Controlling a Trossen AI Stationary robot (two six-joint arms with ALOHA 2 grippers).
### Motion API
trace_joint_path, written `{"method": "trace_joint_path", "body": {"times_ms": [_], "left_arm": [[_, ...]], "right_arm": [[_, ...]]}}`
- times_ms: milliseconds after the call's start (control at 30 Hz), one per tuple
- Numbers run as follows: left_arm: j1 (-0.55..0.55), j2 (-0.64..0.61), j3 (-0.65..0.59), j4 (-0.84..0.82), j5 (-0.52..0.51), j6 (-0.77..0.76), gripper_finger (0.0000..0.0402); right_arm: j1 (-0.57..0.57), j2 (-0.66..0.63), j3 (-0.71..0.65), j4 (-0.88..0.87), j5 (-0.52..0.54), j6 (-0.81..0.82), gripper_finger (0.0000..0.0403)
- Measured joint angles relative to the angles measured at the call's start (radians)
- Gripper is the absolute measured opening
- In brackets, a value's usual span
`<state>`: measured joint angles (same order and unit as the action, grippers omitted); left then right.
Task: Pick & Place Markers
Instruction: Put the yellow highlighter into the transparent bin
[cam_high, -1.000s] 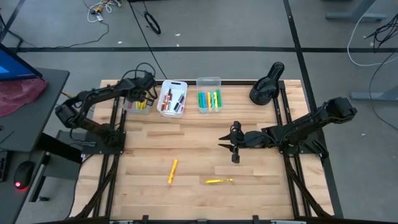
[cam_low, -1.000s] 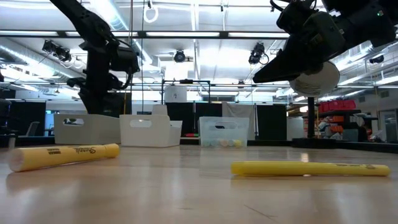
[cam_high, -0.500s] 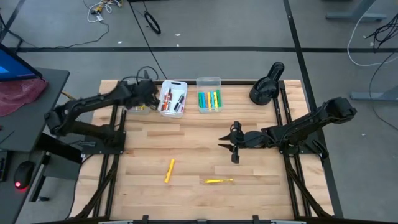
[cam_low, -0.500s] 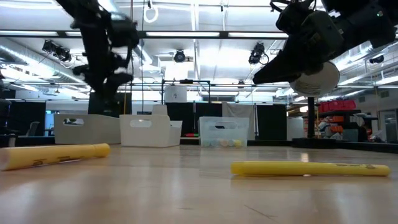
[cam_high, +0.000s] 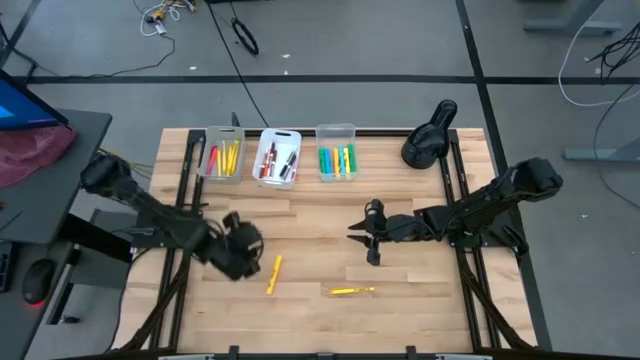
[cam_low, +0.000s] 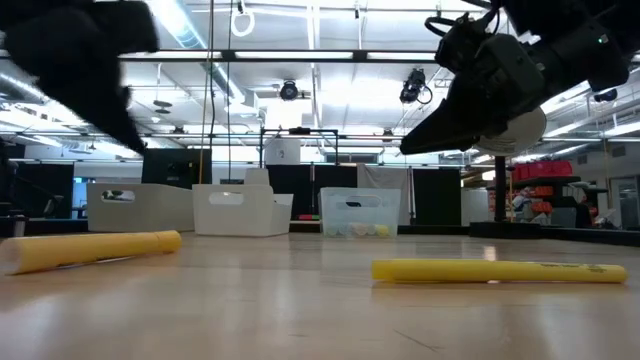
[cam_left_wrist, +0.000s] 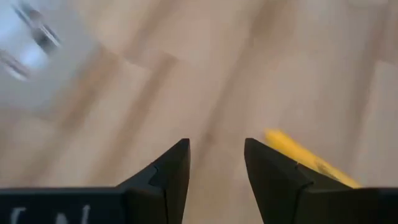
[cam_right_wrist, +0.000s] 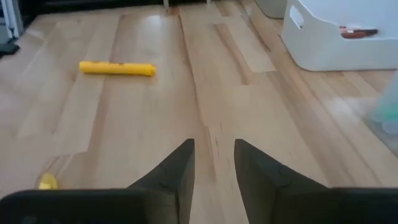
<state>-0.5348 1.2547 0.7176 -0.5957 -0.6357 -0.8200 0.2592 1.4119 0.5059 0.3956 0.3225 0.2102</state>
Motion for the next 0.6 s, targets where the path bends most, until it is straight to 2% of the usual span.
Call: {"method": "trace_joint_path", "body": {"times_ms": [100, 233, 467, 600], "left_arm": [[-0.117, 0.073, -0.026, 0.077, 0.005, -0.155, 0.016], [-0.183, 0.184, -0.041, 0.226, 0.015, -0.247, 0.0184], [-0.144, 0.354, -0.041, 0.469, -0.026, -0.276, 0.0269], [-0.106, 0.436, -0.04, 0.471, -0.013, -0.326, 0.0287]], "right_arm": [[0.0, 0.008, 0.0, 0.028, 0.0, -0.007, 0.0114], [0.0, 0.008, 0.0, 0.068, 0.0, -0.033, 0.0114], [0.0, 0.009, 0.0, 0.09, 0.0, -0.049, 0.0114], [0.0, 0.009, 0.0, 0.087, 0.0, -0.049, 0.0114]]}}
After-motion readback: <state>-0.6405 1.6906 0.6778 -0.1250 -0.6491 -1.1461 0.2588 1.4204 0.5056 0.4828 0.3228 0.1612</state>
